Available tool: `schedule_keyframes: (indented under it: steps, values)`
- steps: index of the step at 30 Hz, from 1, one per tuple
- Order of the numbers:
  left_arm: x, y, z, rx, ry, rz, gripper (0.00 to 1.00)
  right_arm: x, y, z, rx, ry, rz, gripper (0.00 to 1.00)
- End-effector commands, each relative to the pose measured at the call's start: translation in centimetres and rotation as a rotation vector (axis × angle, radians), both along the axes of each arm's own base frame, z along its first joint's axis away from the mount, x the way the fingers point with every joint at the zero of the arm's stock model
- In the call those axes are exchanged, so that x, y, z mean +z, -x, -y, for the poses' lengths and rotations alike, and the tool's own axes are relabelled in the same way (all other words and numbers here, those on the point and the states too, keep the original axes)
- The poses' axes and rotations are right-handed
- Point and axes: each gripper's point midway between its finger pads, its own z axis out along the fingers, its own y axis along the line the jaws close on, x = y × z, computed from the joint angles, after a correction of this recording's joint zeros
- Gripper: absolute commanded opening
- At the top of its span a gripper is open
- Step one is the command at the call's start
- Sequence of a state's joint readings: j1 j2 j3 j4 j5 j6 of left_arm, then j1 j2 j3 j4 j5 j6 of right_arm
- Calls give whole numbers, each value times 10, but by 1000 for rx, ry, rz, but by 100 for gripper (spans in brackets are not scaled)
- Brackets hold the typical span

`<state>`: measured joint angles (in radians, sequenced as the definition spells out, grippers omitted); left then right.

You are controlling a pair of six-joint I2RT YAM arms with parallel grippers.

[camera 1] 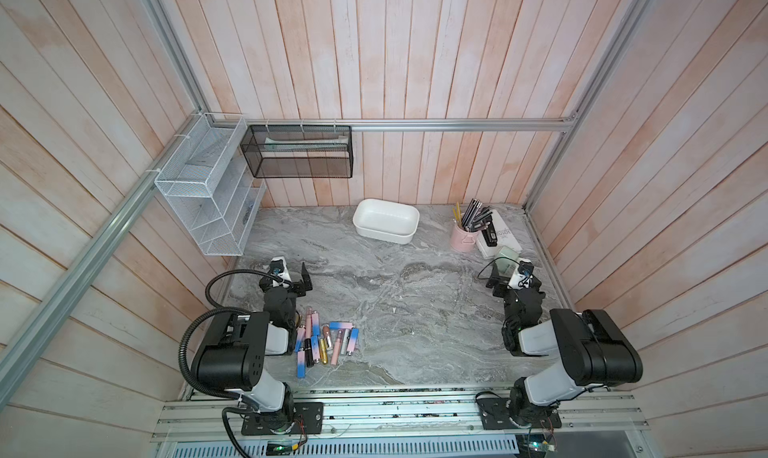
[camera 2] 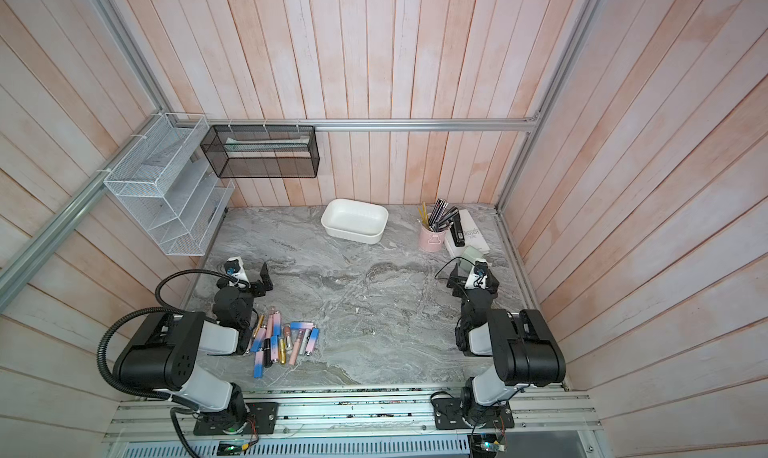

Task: Put the lipstick into the storage box
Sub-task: Move the storage box to the center of the board.

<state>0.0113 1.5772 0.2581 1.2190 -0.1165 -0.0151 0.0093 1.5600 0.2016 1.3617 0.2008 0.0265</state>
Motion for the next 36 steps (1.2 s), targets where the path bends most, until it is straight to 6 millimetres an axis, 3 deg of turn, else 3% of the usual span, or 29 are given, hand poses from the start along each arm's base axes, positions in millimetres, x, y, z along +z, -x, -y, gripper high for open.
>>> schedule_keyframes:
  steps: [1, 30, 36]
  values:
    - [3, 1, 16, -56, -16, 7, 100, 1, 0, 1, 3, -9, 12, 98]
    - [2, 0, 15, -48, -18, 8, 100, 1, 1, 1, 2, -10, 12, 98]
    - [1, -3, 14, -67, -2, -7, 100, 2, 2, -9, 30, 22, 16, 98]
